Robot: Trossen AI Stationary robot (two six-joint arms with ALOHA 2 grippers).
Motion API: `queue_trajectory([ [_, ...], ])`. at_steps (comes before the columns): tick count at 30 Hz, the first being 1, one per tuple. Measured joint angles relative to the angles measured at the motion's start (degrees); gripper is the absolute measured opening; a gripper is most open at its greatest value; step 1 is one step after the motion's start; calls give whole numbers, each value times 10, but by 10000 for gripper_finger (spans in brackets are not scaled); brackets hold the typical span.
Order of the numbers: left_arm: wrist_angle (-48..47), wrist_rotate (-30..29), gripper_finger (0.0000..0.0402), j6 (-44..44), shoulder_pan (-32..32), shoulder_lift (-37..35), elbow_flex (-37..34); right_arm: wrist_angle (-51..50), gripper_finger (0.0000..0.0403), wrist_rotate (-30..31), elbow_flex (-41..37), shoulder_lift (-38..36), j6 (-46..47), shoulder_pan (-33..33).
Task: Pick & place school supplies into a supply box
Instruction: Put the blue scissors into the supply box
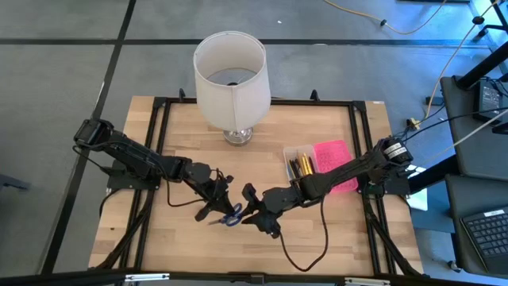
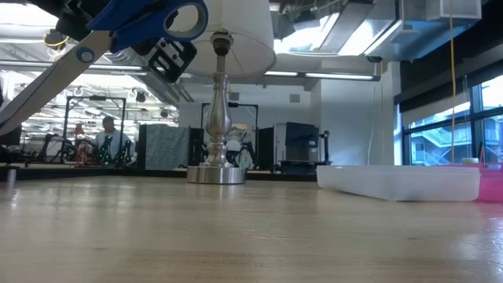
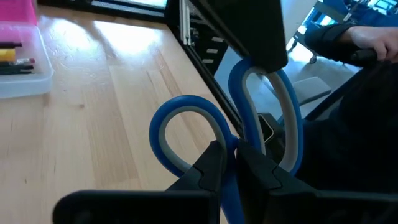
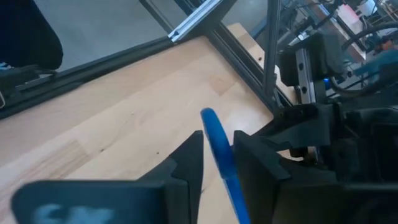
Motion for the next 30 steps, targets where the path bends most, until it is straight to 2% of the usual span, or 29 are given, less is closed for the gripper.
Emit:
queue_trajectory([
  [5, 34, 3, 17, -4, 0, 0, 0, 6, 77, 0, 0, -1, -1, 0],
  [18, 51, 11, 17, -4, 0, 0, 0, 14, 79, 19, 0, -1, -11, 0],
  [23, 50, 14, 18, 0, 0, 0, 0, 14, 46, 19, -1, -1, -11, 0],
  [30, 49, 14, 42, 0, 0, 0, 0, 14, 40, 19, -1, -1, -9, 0],
])
